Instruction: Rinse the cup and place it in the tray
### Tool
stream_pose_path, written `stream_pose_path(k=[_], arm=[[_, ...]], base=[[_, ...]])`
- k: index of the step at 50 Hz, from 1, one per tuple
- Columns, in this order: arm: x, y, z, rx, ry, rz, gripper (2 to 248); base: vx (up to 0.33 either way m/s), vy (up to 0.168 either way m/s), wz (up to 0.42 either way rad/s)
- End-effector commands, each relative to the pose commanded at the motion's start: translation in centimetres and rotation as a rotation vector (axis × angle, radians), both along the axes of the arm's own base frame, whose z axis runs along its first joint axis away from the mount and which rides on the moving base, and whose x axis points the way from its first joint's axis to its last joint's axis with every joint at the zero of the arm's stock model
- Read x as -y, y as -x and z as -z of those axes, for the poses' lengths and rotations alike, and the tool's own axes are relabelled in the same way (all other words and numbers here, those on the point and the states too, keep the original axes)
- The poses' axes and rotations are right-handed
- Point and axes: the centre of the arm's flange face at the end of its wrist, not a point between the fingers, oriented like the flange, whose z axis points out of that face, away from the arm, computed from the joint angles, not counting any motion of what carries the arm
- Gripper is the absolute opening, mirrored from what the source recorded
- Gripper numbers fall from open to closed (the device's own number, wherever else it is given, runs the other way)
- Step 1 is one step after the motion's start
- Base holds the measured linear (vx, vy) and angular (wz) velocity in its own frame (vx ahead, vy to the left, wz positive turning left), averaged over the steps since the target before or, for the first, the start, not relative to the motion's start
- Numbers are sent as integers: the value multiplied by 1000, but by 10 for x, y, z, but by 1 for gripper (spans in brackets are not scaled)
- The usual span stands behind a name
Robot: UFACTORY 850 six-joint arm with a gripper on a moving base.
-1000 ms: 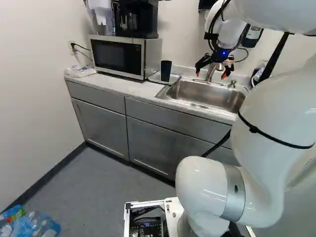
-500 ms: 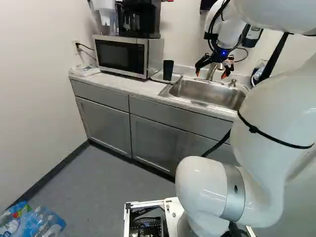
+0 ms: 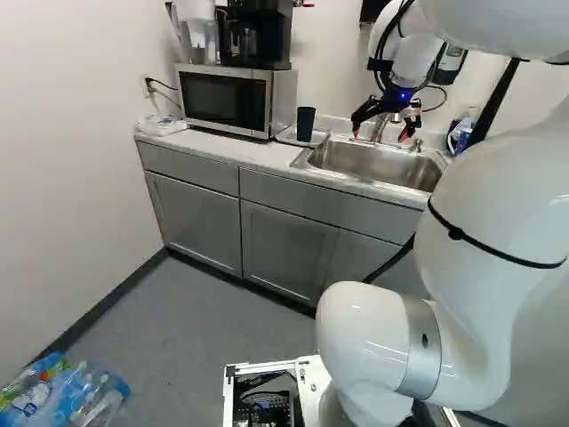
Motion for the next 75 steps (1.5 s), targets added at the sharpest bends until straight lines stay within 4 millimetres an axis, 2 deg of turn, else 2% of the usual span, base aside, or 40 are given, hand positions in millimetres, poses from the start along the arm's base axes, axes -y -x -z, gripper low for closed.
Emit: stream_pose_path(k=[56, 75], arm=[[0, 0, 0, 0, 0, 0, 247], [0, 0, 0, 0, 0, 0, 247]], base=[[-100, 38, -173], [-112, 67, -20]])
